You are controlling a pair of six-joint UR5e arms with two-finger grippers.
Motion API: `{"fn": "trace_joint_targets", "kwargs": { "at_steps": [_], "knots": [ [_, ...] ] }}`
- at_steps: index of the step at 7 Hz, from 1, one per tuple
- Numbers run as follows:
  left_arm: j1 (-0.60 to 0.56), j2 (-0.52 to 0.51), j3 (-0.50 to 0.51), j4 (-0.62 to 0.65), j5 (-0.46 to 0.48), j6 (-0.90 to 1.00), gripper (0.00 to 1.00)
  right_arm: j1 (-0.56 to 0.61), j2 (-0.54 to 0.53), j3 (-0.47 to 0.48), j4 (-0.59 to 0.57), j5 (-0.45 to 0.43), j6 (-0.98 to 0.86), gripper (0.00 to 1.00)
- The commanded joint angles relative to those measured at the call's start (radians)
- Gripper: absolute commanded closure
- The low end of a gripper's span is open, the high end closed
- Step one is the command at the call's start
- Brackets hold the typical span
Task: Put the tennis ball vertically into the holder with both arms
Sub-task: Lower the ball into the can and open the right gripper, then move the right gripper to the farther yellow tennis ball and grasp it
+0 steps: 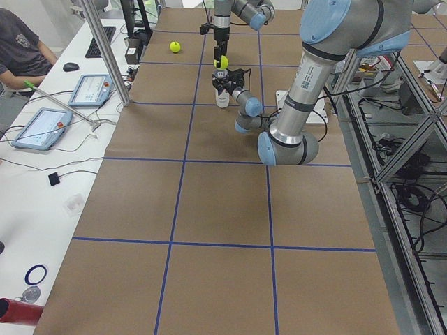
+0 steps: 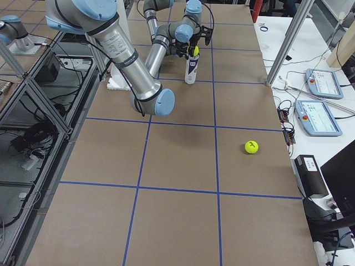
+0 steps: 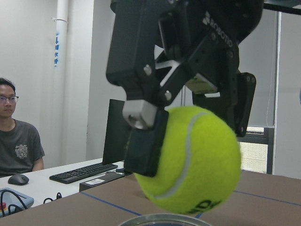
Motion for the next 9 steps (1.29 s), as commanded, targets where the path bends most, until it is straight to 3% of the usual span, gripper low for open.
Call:
{"fn": "trace_joint_targets", "kwargs": {
  "at_steps": [1, 2, 6, 8, 9],
  "knots": [
    [0.002, 0.000, 0.000, 0.001, 0.000, 0.000, 0.12, -0.012, -0.001, 0.000, 0.000, -0.028, 0.000, 0.07],
    [0.004, 0.000, 0.000, 0.001, 0.000, 0.000, 0.12, -0.015, -0.001, 0.002, 0.000, -0.049, 0.001, 0.01],
    [0.004, 0.000, 0.000, 0.001, 0.000, 0.000, 0.10, -0.012, -0.015, 0.008, 0.000, -0.049, -0.003, 0.00],
    [0.005, 0.000, -0.002, -0.001, 0.000, 0.000, 0.10, 0.072, -0.104, 0.000, 0.033, -0.048, -0.054, 0.01],
    [0.005, 0.000, -0.002, -0.001, 0.000, 0.000, 0.10, 0.161, -0.154, -0.053, 0.064, -0.030, -0.151, 0.01]
  ]
}}
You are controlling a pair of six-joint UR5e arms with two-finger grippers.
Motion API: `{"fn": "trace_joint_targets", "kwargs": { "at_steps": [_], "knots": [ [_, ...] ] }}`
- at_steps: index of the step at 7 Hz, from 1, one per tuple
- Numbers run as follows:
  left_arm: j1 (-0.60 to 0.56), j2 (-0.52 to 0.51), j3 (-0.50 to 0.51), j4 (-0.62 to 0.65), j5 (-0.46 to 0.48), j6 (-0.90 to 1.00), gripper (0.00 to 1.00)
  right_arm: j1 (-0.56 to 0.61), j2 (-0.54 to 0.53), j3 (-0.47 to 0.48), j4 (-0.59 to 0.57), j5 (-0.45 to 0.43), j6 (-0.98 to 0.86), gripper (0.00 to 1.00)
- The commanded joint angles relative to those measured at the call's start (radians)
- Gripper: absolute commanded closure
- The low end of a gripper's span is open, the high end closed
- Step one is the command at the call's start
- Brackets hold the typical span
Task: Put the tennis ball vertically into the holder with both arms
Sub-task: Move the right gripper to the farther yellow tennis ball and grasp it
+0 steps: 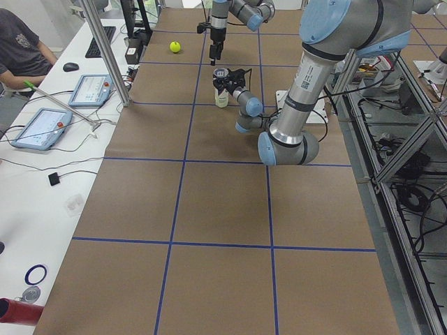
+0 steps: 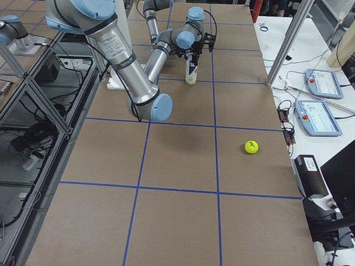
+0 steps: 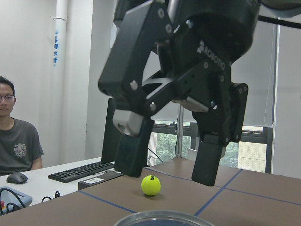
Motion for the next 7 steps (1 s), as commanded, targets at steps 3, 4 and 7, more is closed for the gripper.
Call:
{"fn": "trace_joint_targets", "kwargs": {
  "at_steps": [3, 4, 7],
  "knots": [
    [0.002, 0.000, -0.002, -0.001, 0.000, -0.002, 0.10, 0.354, -0.070, -0.468, 0.192, 0.102, -0.399, 0.01],
    [0.002, 0.000, -0.001, -0.001, 0.000, -0.002, 0.10, 0.400, -0.074, -0.628, 0.341, 0.098, -0.410, 0.01],
    [0.002, 0.002, -0.001, 0.001, 0.000, -0.002, 0.10, 0.413, -0.060, -0.818, 0.478, -0.079, -0.412, 0.02]
  ]
}}
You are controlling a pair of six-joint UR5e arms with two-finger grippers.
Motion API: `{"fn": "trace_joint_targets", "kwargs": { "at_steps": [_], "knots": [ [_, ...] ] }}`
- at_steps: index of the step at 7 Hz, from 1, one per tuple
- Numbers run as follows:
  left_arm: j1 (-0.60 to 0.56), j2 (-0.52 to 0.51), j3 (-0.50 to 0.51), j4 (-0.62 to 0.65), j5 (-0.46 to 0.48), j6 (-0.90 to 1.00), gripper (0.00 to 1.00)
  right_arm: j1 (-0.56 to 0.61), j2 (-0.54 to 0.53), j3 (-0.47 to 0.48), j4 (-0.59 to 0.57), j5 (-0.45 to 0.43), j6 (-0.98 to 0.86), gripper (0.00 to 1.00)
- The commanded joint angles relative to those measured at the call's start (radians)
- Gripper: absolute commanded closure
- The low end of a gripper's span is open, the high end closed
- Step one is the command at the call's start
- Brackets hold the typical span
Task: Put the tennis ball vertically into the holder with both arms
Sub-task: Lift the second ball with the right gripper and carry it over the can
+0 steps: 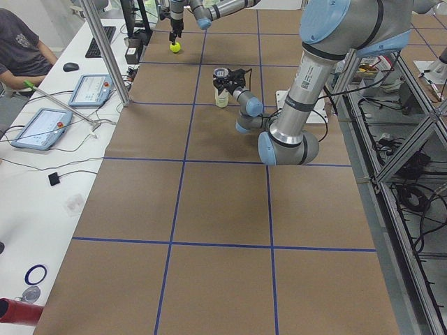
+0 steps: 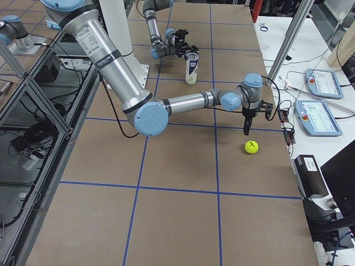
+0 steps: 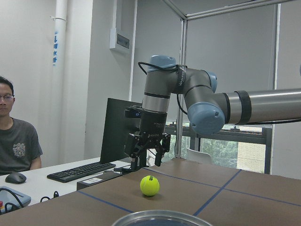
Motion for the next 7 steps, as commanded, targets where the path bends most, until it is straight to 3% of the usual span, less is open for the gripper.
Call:
{"fn": "trace_joint_targets", "kwargs": {
  "at_steps": [1, 7],
  "knots": [
    [0.001, 0.001, 0.000, 0.000, 0.000, 0.000, 0.10, 0.002, 0.008, -0.120, 0.126, -0.057, 0.092, 0.02],
    [0.001, -0.001, 0.000, 0.000, 0.000, 0.000, 0.10, -0.039, 0.011, -0.215, 0.256, -0.083, 0.202, 0.02]
  ]
}}
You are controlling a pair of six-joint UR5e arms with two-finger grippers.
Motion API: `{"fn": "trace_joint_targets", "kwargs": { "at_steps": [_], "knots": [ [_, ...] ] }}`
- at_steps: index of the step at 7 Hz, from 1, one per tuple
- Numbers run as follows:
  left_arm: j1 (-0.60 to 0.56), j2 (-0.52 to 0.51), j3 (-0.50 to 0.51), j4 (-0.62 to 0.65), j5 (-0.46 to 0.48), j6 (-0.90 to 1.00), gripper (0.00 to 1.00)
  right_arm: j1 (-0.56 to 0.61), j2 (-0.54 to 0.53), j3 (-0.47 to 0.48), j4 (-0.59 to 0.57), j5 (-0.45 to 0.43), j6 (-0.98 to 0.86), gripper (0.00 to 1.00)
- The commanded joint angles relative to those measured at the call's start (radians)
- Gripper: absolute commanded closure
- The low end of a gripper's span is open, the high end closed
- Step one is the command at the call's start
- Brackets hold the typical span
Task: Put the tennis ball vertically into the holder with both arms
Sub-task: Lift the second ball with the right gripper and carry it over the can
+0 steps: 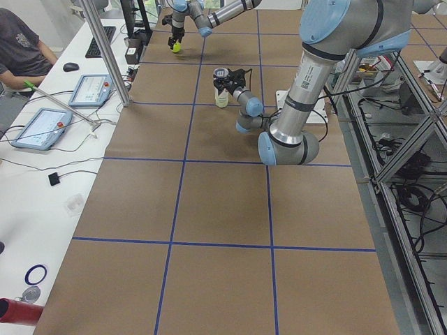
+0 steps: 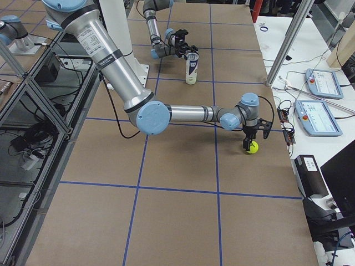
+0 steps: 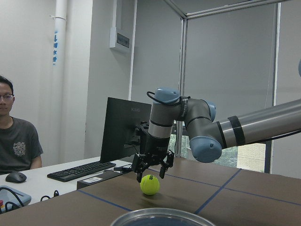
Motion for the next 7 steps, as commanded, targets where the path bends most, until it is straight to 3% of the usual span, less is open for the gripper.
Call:
{"fn": "trace_joint_targets", "kwargs": {
  "at_steps": [1, 3, 4, 5, 7],
  "knots": [
    [0.000, -0.002, 0.000, 0.002, 0.000, 0.000, 0.10, -0.010, 0.001, -0.016, 0.013, -0.015, 0.006, 0.16],
    [0.000, -0.002, -0.002, 0.000, 0.000, 0.000, 0.10, -0.014, 0.000, -0.022, 0.012, -0.025, 0.006, 0.97],
    [0.000, -0.002, 0.000, 0.000, 0.000, 0.000, 0.10, -0.013, 0.001, -0.009, 0.007, -0.027, 0.011, 1.00],
    [0.000, -0.002, 0.000, 0.000, 0.002, 0.000, 0.10, -0.010, -0.005, 0.104, -0.052, -0.010, 0.038, 1.00],
    [0.000, -0.002, 0.000, 0.002, 0.002, 0.000, 0.10, -0.078, -0.017, 0.497, -0.440, 0.039, 0.211, 1.00]
  ]
}}
